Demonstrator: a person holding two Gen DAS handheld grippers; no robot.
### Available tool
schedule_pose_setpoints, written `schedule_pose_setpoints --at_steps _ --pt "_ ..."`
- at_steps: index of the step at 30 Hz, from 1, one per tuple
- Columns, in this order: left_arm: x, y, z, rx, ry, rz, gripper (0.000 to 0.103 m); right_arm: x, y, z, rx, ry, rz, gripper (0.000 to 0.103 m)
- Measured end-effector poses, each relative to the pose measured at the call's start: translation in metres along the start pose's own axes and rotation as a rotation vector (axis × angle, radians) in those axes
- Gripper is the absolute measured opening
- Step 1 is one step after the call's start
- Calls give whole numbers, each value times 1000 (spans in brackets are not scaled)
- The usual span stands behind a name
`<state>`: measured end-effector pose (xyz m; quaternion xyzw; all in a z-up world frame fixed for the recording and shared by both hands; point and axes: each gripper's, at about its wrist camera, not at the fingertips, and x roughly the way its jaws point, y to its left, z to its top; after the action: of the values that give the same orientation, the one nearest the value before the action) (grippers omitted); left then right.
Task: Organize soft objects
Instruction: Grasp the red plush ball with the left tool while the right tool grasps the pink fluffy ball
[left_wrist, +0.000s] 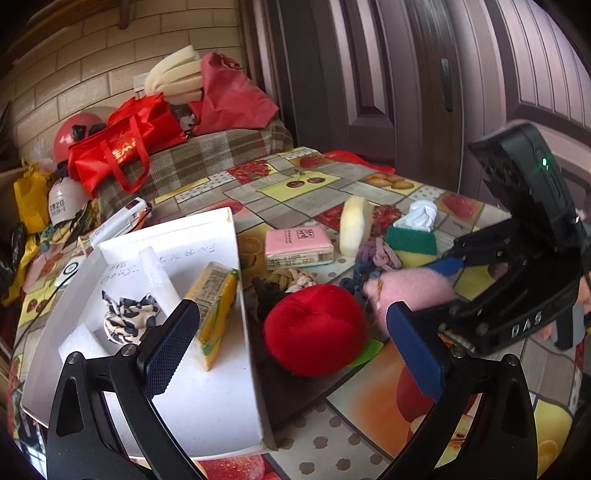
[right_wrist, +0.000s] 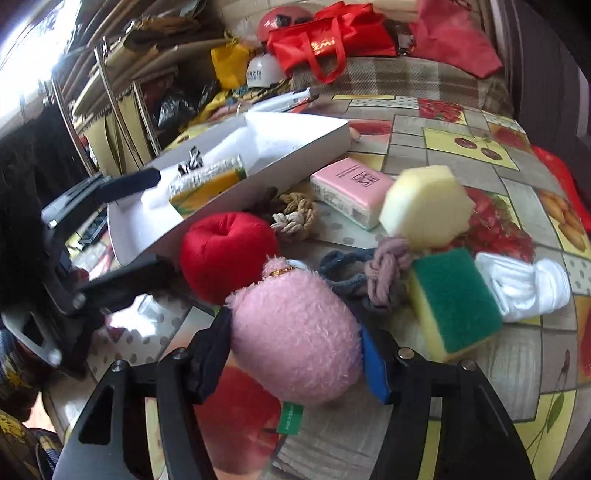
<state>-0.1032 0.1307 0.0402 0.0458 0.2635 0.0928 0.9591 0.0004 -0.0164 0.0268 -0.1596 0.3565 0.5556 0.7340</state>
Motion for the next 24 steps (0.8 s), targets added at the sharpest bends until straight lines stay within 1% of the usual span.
schedule_pose_setpoints --at_steps 1,4,7,9,11,13,14,15,16,19,20,22,24 --pt "2 -3 0 12 6 -2 102 -5 -5 -3 17 -9 5 61" --pt "7 -10 1 30 24 -13 102 -20 -20 -11 54 -32 -31 61" --pt "18 -16 6 25 52 -32 102 -46 -46 -21 137 -98 -79 61" --pt "28 -20 11 20 72 -31 102 -59 -65 -28 202 -124 -112 61" --pt "38 -24 16 16 97 -14 102 -64 -79 -33 262 -128 -95 61" --pt "51 -29 18 22 145 -2 102 -64 -83 -36 283 -124 -73 61" --pt "55 -32 17 28 165 -7 102 -63 -82 -33 278 -120 -73 61" --pt "56 -36 17 33 176 -32 102 -63 -81 -32 268 -116 -74 61" --pt "55 -39 17 31 177 -68 102 -63 -79 -32 259 -113 -71 61" --pt "41 -51 17 28 131 -207 102 -63 -80 -30 265 -114 -62 61" --pt "35 -53 18 25 99 -213 102 -62 -82 -28 274 -116 -56 61" --pt "25 -54 20 15 42 -178 102 -61 -89 -29 301 -117 -46 61" --pt "23 -51 21 -13 28 -153 102 -61 -90 -29 314 -117 -39 61"
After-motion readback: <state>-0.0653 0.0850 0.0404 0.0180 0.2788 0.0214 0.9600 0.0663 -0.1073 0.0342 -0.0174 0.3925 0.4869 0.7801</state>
